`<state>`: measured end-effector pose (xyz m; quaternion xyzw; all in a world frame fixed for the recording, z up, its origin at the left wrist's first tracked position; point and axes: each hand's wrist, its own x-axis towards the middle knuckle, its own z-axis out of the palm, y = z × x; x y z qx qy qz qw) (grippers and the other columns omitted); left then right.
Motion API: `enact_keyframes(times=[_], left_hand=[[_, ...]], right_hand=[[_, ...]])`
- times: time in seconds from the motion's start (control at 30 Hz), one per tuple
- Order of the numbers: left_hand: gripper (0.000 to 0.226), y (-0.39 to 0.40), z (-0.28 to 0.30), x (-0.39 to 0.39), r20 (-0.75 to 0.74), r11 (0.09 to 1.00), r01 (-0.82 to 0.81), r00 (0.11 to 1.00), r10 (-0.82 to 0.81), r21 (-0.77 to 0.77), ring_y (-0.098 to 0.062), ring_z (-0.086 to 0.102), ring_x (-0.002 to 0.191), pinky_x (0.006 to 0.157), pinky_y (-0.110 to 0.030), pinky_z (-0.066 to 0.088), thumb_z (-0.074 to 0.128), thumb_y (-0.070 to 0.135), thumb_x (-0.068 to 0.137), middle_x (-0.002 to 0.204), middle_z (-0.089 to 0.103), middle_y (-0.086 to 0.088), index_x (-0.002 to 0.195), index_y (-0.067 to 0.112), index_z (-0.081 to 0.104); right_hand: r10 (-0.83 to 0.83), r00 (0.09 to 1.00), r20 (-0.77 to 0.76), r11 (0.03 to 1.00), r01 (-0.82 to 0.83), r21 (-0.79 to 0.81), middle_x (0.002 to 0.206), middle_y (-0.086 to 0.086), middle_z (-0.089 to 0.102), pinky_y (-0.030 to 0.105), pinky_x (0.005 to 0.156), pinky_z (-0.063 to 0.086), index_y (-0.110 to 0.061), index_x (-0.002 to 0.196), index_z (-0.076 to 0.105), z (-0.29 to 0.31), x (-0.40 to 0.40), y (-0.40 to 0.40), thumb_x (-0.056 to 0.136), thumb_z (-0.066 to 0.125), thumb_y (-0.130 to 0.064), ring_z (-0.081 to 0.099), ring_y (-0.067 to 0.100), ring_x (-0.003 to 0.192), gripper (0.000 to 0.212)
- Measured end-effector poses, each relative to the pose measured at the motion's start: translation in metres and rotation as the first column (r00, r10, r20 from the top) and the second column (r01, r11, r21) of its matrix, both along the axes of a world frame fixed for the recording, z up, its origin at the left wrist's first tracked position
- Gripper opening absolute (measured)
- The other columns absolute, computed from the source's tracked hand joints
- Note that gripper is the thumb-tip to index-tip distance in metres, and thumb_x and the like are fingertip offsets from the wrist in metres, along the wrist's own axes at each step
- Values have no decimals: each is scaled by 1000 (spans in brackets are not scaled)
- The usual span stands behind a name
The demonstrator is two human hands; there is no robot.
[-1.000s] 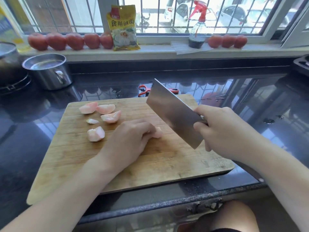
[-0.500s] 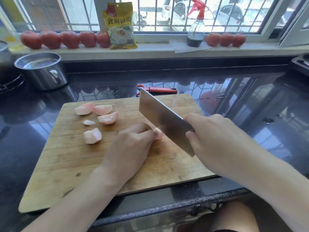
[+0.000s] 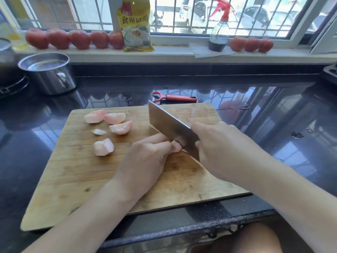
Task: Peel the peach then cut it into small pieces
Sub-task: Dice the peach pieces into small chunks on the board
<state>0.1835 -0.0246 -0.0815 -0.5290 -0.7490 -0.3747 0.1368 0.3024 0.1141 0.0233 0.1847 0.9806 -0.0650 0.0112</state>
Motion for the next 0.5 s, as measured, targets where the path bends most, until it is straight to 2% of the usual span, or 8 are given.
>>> enact_keyframes(times=[0.1, 0.2, 0.27, 0.37, 0.43, 0.5], left_hand=[[15, -3, 0, 0, 9, 1000, 2, 1000, -2, -16, -16, 70, 85, 68, -34, 58, 70, 13, 100, 97, 72, 12, 101, 23, 81], [17, -3, -1, -1, 13, 999, -24, 1000, 24, -38, -18, 72, 87, 70, -36, 59, 74, 7, 96, 101, 74, 7, 100, 21, 82], [15, -2, -1, -2, 37, 999, -37, 999, 38, -37, -18, 72, 86, 69, -36, 59, 75, 7, 94, 100, 74, 6, 96, 20, 81], [16, -3, 1, -3, 105, 999, -40, 994, 42, -21, -14, 71, 85, 73, -34, 58, 74, 5, 94, 98, 73, 8, 90, 19, 80], [22, -4, 3, -3, 145, 999, -53, 988, 53, -5, -3, 66, 85, 80, -21, 55, 75, -2, 90, 96, 72, 12, 86, 19, 79], [23, -5, 3, -4, 151, 997, -79, 985, 80, -11, 3, 58, 84, 81, -4, 43, 76, -5, 86, 94, 70, 12, 85, 18, 76]], right_hand=[[-23, 999, -35, 997, 21, -72, 79, -1, 52, 36, 55, 39, -25, 91, 51, 3, 2, 11, 98, 47, -21, 51, 20, 70, 9], [-83, 990, -117, 988, 66, -142, 76, 2, 57, 34, 52, 46, -25, 84, 48, 13, 13, 21, 97, 45, -22, 60, 23, 64, 14], [-97, 987, -129, 987, 79, -139, 77, 2, 60, 34, 53, 50, -26, 85, 48, 18, 20, 25, 98, 44, -22, 63, 23, 65, 14], [-105, 987, -122, 989, 92, -115, 78, 3, 60, 40, 58, 56, -29, 87, 46, 19, 22, 27, 97, 42, -23, 64, 25, 66, 13], [-124, 987, -105, 987, 112, -117, 76, 3, 59, 37, 57, 54, -28, 84, 43, 16, 21, 26, 98, 42, -23, 65, 25, 66, 14], [-133, 988, -77, 984, 122, -134, 76, 3, 58, 35, 55, 51, -26, 81, 42, 13, 22, 21, 98, 42, -24, 64, 26, 67, 17]])
